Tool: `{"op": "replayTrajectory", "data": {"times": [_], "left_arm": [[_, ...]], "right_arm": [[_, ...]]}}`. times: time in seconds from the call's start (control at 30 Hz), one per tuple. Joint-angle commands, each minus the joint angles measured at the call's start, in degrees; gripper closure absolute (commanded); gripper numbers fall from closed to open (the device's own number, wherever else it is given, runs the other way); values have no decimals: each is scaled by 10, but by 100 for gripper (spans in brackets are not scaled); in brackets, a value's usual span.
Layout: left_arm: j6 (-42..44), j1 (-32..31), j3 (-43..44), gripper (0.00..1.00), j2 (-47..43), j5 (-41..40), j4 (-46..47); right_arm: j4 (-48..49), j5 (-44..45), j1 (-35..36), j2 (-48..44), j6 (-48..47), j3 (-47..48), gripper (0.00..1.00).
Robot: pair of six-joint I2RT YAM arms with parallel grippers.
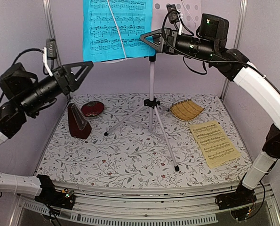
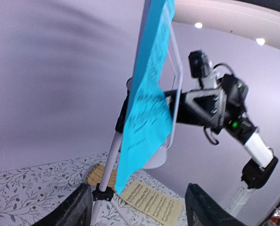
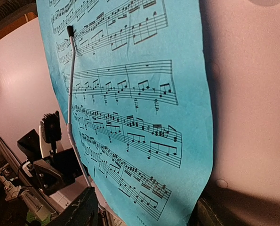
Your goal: Pack up the instrument practice props
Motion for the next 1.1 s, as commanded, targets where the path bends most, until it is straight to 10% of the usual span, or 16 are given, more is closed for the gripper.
{"op": "replayTrajectory", "data": {"times": [0.0,0.5,1.07], "left_arm": [[42,2,91,34,-4,38,-59],[47,-47,274,42,137,102,-53],[24,-59,328,34,225,-29,7]], "right_arm": [[34,-23,-3,13,24,15,38],[108,-2,-4,3,53,-19,96],[155,31,-4,-53,48,-108,98]]}}
